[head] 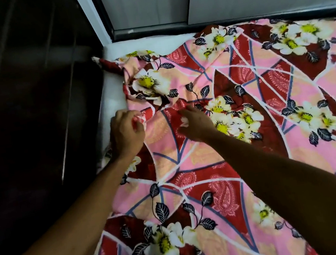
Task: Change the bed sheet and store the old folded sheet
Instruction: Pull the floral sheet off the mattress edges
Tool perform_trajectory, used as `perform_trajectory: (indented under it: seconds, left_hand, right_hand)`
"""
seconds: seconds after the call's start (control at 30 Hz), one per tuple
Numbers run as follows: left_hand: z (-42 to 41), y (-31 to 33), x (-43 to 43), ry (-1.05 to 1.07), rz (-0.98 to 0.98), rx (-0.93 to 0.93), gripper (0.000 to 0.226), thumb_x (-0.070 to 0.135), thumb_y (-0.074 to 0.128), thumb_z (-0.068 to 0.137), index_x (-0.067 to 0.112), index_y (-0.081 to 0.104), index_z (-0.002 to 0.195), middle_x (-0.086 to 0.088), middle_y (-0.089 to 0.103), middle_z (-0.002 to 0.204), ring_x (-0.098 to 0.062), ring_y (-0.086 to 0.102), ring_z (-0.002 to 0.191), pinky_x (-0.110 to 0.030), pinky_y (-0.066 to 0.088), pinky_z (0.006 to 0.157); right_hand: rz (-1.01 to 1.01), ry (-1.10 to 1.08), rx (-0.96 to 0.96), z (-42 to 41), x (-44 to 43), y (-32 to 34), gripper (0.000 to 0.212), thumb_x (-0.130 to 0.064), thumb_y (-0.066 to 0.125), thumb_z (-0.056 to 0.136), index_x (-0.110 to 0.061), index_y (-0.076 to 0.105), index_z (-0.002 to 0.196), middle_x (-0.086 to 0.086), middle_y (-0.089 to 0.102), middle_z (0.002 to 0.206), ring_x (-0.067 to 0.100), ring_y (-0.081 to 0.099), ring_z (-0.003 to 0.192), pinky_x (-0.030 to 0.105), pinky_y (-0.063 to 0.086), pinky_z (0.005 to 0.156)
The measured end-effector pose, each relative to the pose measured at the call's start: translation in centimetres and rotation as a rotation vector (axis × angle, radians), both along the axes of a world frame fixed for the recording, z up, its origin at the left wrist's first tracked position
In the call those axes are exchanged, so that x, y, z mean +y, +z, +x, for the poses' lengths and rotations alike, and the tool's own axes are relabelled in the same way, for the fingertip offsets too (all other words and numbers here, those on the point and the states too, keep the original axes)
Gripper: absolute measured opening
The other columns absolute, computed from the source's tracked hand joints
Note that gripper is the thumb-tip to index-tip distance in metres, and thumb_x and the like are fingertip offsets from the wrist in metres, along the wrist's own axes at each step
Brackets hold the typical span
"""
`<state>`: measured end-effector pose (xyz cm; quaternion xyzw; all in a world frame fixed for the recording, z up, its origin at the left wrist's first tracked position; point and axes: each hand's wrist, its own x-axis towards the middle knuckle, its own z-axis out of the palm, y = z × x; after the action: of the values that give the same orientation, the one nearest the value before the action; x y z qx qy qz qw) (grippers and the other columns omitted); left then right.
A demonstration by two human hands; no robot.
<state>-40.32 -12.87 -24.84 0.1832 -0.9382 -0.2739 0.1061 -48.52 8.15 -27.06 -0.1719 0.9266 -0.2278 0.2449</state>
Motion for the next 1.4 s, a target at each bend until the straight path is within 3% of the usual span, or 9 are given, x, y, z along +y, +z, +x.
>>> perform_trajectory:
  seconds: [0.37, 0.5, 0.6, 0.73, 0.97, 1.07, 1.2, 1.3, 1.4]
  left_hand:
    - [16.8, 2.1, 12.5, -0.389, 0.313, -0.27, 0.025, 0.02, 0.052, 0.087, 0.013, 0.073, 0.097, 0.0, 0.068, 0.096, -0.018, 0.065, 0.086, -0.033, 0.054, 0.076]
    - [20.5, 3.2, 17.5, -0.288, 0.389, -0.396, 0.019, 0.02, 0.058, 0.084, 0.013, 0.074, 0.091, -0.004, 0.07, 0.089, -0.02, 0.066, 0.087, -0.033, 0.051, 0.078]
    - [21.6, 4.2, 20.9, -0.269, 0.38, -0.524, 0.013, 0.001, 0.064, 0.09, 0.009, 0.075, 0.092, -0.004, 0.067, 0.082, -0.029, 0.067, 0.085, -0.03, 0.046, 0.074]
    - [21.2, 5.7, 27.0, -0.462, 0.273, -0.619, 0.015, 0.012, 0.066, 0.092, 0.025, 0.073, 0.094, -0.004, 0.073, 0.094, -0.028, 0.067, 0.091, -0.038, 0.053, 0.081]
    - [19.2, 9.8, 45.0, -0.545, 0.236, -0.587, 0.007, 0.025, 0.067, 0.085, 0.031, 0.07, 0.084, -0.004, 0.073, 0.09, -0.028, 0.069, 0.087, -0.038, 0.054, 0.081]
    - [19.9, 11.1, 55.1, -0.638, 0.257, -0.573, 0.028, 0.007, 0.063, 0.092, 0.033, 0.067, 0.082, -0.003, 0.071, 0.087, -0.03, 0.068, 0.087, -0.04, 0.054, 0.08]
    - [21.2, 12.3, 68.2, -0.826, 0.242, -0.627, 0.031, 0.001, 0.064, 0.091, 0.03, 0.071, 0.082, 0.007, 0.07, 0.08, 0.0, 0.066, 0.075, -0.025, 0.052, 0.075]
    - [22.0, 13.2, 76.8, -0.959, 0.228, -0.631, 0.019, 0.005, 0.065, 0.092, 0.023, 0.07, 0.091, -0.001, 0.071, 0.086, -0.022, 0.068, 0.085, -0.028, 0.048, 0.075]
    - [22.3, 13.6, 85.4, -1.031, 0.258, -0.634, 0.018, 0.003, 0.064, 0.092, 0.02, 0.071, 0.092, 0.001, 0.072, 0.088, -0.019, 0.067, 0.082, -0.028, 0.048, 0.074]
  right_hand:
    - [-0.184, -0.405, -0.14, 20.1, 15.7, 4.7, 0.034, -0.015, 0.076, 0.085, -0.009, 0.07, 0.117, 0.015, 0.065, 0.121, 0.031, 0.061, 0.114, 0.036, 0.047, 0.094]
    - [-0.186, -0.58, -0.207, 27.8, 23.4, 6.2, 0.03, -0.019, 0.075, 0.088, -0.016, 0.07, 0.118, 0.007, 0.066, 0.121, 0.024, 0.063, 0.112, 0.028, 0.044, 0.09]
    - [-0.16, -0.664, -0.246, 31.7, 29.7, 7.2, 0.03, -0.017, 0.074, 0.089, -0.014, 0.071, 0.119, 0.009, 0.068, 0.12, 0.027, 0.064, 0.112, 0.023, 0.041, 0.086]
    - [-0.127, -0.709, -0.266, 34.4, 38.8, 8.7, 0.026, -0.022, 0.073, 0.089, -0.017, 0.074, 0.115, 0.007, 0.072, 0.116, 0.025, 0.068, 0.105, 0.031, 0.05, 0.089]
    - [-0.171, -0.672, -0.227, 37.2, 55.9, 12.3, 0.027, -0.037, 0.066, 0.089, -0.021, 0.074, 0.11, 0.007, 0.074, 0.105, 0.027, 0.068, 0.096, 0.035, 0.052, 0.081]
    - [-0.161, -0.686, -0.22, 38.9, 63.9, 13.6, 0.028, -0.028, 0.066, 0.094, -0.019, 0.071, 0.12, 0.008, 0.073, 0.113, 0.027, 0.067, 0.104, 0.032, 0.049, 0.087]
    - [-0.16, -0.847, -0.204, 42.0, 74.5, 15.8, 0.03, -0.029, 0.065, 0.094, -0.02, 0.07, 0.122, 0.006, 0.072, 0.117, 0.023, 0.065, 0.11, 0.029, 0.046, 0.089]
    - [-0.172, -1.003, -0.187, 44.3, 81.0, 17.1, 0.027, -0.031, 0.066, 0.093, -0.023, 0.071, 0.118, 0.003, 0.074, 0.107, 0.019, 0.066, 0.103, 0.024, 0.043, 0.082]
    - [-0.184, -1.112, -0.175, 46.2, 87.3, 17.8, 0.026, -0.033, 0.066, 0.091, -0.025, 0.072, 0.116, 0.001, 0.074, 0.105, 0.02, 0.068, 0.099, 0.03, 0.05, 0.084]
